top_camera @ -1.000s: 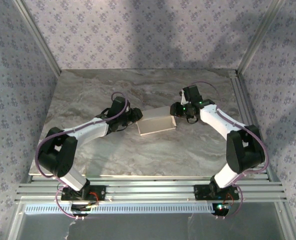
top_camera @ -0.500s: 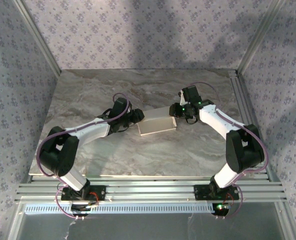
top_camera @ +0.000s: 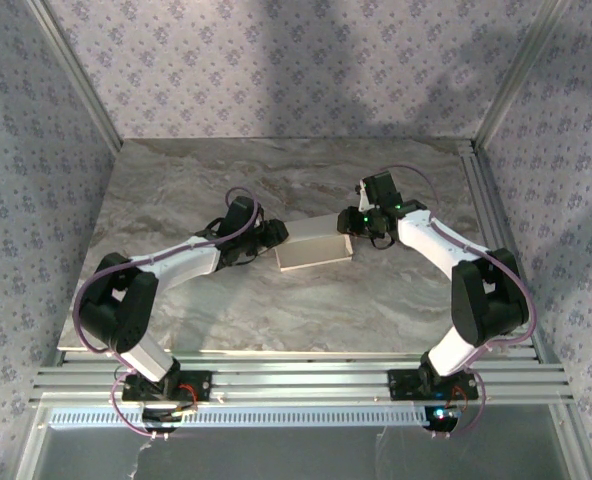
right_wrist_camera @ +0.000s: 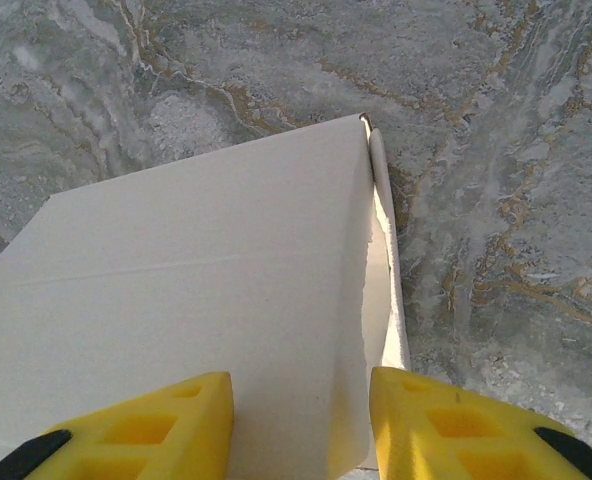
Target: Fold the paper box
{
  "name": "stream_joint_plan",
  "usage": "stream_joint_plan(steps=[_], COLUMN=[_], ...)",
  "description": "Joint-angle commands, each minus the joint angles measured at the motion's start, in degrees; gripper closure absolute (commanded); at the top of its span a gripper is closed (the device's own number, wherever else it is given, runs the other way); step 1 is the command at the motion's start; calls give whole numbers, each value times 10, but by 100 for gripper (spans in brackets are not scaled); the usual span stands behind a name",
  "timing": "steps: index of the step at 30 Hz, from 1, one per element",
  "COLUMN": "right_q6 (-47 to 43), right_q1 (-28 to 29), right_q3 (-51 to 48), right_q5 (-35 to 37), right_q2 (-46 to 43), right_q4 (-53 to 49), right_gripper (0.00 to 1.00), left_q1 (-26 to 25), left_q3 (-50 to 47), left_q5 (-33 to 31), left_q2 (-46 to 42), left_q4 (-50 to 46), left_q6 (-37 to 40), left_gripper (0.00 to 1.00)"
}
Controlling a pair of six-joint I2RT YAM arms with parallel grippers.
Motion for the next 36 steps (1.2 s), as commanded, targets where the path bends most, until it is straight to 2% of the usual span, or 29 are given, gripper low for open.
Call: stream_joint_plan(steps=[1, 20, 24, 36], right_q6=[11, 37, 40, 40], right_q1=[5, 10, 14, 25], right_q3=[-11, -52, -56, -77], right_q5=[-18, -35, -35, -19], right_q2=[-1, -13, -12, -15], right_q4=[3, 38, 42, 50], right_gripper=[58, 63, 65, 69], left_q1=[-6, -19, -21, -23], left_q3=[-4, -19, -22, -38], left_q5=[3, -1, -4, -23], left_q2=[-7, 11, 15, 16], left_q4=[18, 56, 58, 46], left_q6=[-11, -34, -33, -14], left_gripper=[53, 60, 64, 67])
